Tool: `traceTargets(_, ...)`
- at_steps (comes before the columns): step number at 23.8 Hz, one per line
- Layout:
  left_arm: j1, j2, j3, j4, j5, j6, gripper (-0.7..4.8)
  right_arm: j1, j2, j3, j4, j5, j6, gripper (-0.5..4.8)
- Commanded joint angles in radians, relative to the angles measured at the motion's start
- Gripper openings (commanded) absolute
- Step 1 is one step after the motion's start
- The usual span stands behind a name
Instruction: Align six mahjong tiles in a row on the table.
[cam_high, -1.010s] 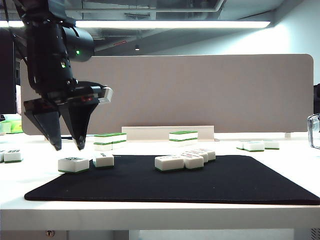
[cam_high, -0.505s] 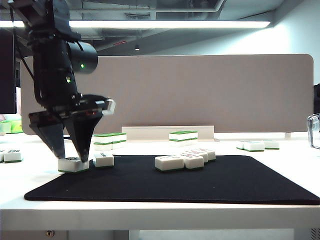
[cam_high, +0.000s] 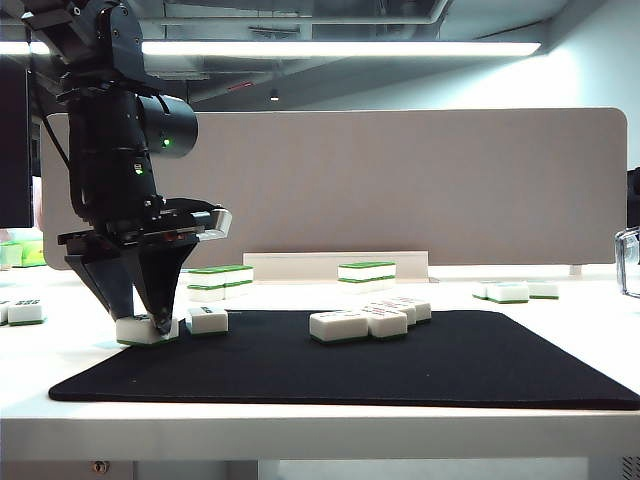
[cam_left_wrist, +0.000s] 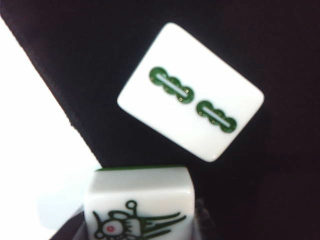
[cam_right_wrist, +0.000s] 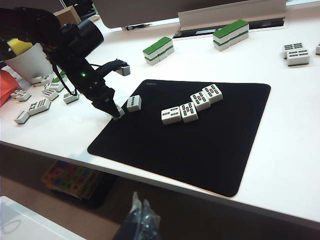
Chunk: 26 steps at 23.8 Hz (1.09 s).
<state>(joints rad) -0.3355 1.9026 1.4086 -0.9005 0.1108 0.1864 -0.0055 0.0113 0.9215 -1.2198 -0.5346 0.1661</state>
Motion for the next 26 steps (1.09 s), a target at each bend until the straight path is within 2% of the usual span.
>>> traceTargets(1, -0.021, -0.001, 0.002, 0.001, -0.011, 0.079, 1.68, 0.000, -0.012, 0.003, 0.013, 0.002, -0.004, -0.01)
traceTargets(5, -0.071, -0.001, 0.002, 0.005, -0.080, 0.226, 1.68, 0.000, -0.012, 0.003, 0.013, 0.002, -0.006, -0.01)
traceTargets(13, -0.164, 0.000, 0.003, 0.066, -0.094, 0.389, 1.70, 0.000, -0.012, 0.003, 0.013, 0.002, -0.007, -0.01)
traceTargets(16, -0.195, 0.000, 0.003, 0.080, -0.077, 0.447, 1.70, 0.000, -0.012, 0.003, 0.013, 0.001, -0.006, -0.01)
traceTargets(18, -0.215, 0.000, 0.003, 0.077, -0.038, 0.524, 1.70, 0.000, -0.012, 0.003, 0.013, 0.001, -0.006, -0.01)
traceTargets(22, -0.223, 0.000, 0.003, 0.078, 0.051, 0.615, 1.70, 0.000, -0.012, 0.003, 0.013, 0.001, -0.006, -0.01)
traceTargets(26, -0.223, 0.000, 0.003, 0.075, 0.047, 0.667, 1.81, 0.000, -0.012, 0.003, 0.013, 0.001, -0.007, -0.01)
